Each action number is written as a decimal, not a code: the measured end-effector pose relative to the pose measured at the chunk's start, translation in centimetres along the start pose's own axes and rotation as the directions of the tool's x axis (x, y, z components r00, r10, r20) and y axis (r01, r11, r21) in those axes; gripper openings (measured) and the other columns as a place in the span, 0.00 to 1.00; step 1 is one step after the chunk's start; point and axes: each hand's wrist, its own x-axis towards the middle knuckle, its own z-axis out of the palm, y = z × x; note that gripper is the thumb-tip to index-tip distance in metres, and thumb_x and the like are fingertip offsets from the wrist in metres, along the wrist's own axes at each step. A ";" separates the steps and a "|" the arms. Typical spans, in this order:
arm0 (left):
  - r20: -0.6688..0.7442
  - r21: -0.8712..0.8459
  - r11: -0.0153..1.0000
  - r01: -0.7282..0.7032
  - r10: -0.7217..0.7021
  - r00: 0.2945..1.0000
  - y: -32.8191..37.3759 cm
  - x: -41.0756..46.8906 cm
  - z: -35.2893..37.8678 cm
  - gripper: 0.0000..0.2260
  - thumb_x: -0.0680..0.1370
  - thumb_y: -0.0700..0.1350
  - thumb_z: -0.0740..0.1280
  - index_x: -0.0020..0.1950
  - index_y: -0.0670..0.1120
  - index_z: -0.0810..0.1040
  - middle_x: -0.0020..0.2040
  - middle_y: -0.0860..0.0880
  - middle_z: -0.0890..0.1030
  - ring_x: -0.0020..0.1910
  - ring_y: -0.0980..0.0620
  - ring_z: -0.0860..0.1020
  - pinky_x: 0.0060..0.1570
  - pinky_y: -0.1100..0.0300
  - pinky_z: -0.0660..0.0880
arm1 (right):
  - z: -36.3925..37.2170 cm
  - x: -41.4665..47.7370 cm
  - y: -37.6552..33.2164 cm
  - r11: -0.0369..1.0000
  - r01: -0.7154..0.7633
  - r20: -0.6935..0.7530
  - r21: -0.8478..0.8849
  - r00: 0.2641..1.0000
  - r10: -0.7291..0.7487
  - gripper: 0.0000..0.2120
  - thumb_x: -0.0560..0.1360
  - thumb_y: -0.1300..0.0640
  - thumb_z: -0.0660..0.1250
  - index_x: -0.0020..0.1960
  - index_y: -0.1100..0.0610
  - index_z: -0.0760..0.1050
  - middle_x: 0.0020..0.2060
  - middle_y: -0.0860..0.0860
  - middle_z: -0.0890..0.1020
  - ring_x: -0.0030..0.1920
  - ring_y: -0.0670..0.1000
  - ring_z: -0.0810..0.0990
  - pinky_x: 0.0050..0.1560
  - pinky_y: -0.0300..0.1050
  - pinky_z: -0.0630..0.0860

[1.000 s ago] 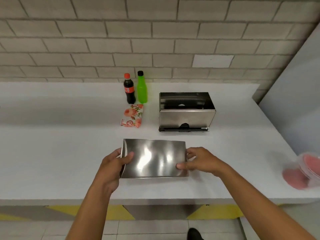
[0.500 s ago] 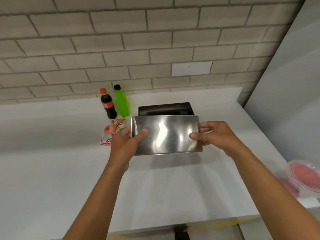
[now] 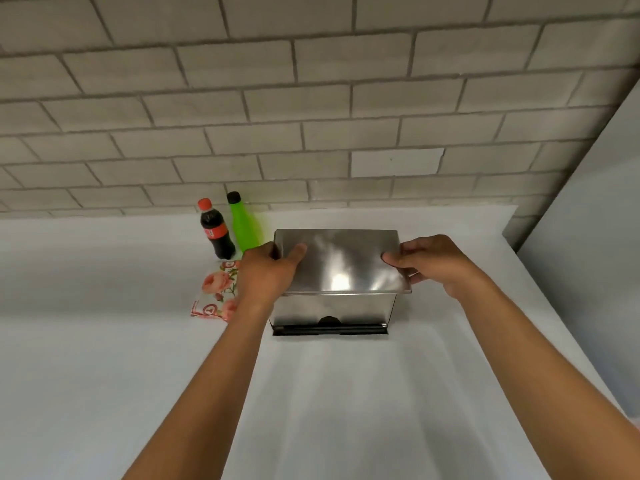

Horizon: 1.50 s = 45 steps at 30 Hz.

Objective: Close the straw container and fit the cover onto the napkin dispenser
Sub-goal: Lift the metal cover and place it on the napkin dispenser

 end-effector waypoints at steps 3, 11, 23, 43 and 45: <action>-0.029 0.019 1.000 0.012 -0.012 1.000 0.0 0.3 0.1 0.28 0.70 0.66 0.73 0.34 0.40 0.75 0.30 0.42 0.80 0.34 0.41 0.81 0.39 0.47 0.80 | 0.2 1.1 0.0 1.000 -0.018 0.023 -0.025 1.000 0.018 0.15 0.70 0.55 0.84 0.51 0.63 0.88 0.45 0.60 0.90 0.43 0.56 0.89 0.49 0.51 0.88; -0.019 0.115 0.992 0.051 -0.049 0.999 -0.6 1.8 0.3 0.24 0.72 0.66 0.72 0.33 0.45 0.77 0.31 0.45 0.82 0.38 0.44 0.83 0.45 0.49 0.81 | 1.3 2.0 -0.3 0.992 -0.084 0.060 -0.093 0.994 0.090 0.17 0.72 0.52 0.83 0.52 0.64 0.88 0.49 0.62 0.89 0.50 0.62 0.89 0.57 0.55 0.86; 0.033 0.131 0.990 0.046 -0.050 0.998 -2.2 3.4 -0.3 0.27 0.70 0.68 0.72 0.42 0.43 0.86 0.37 0.45 0.85 0.39 0.45 0.84 0.39 0.51 0.79 | 2.9 1.9 -0.8 0.969 -0.080 -0.054 -0.232 0.996 0.069 0.15 0.71 0.48 0.82 0.43 0.61 0.88 0.33 0.51 0.86 0.35 0.50 0.87 0.44 0.45 0.87; 0.045 0.195 0.980 0.029 -0.039 0.998 -3.1 3.6 -0.5 0.27 0.70 0.72 0.70 0.41 0.47 0.83 0.37 0.50 0.84 0.33 0.59 0.76 0.36 0.58 0.74 | 3.9 1.7 -1.2 0.925 -0.125 -0.121 -0.359 0.989 0.086 0.20 0.72 0.46 0.81 0.48 0.64 0.87 0.43 0.58 0.89 0.45 0.59 0.89 0.55 0.58 0.86; 0.045 0.199 0.980 0.025 -0.035 0.998 -3.1 3.4 -0.5 0.23 0.70 0.72 0.70 0.39 0.52 0.79 0.36 0.52 0.82 0.32 0.60 0.75 0.39 0.55 0.78 | 3.9 1.8 -1.2 0.921 -0.131 -0.130 -0.366 0.988 0.089 0.20 0.72 0.45 0.81 0.49 0.63 0.87 0.43 0.58 0.89 0.46 0.59 0.89 0.56 0.58 0.86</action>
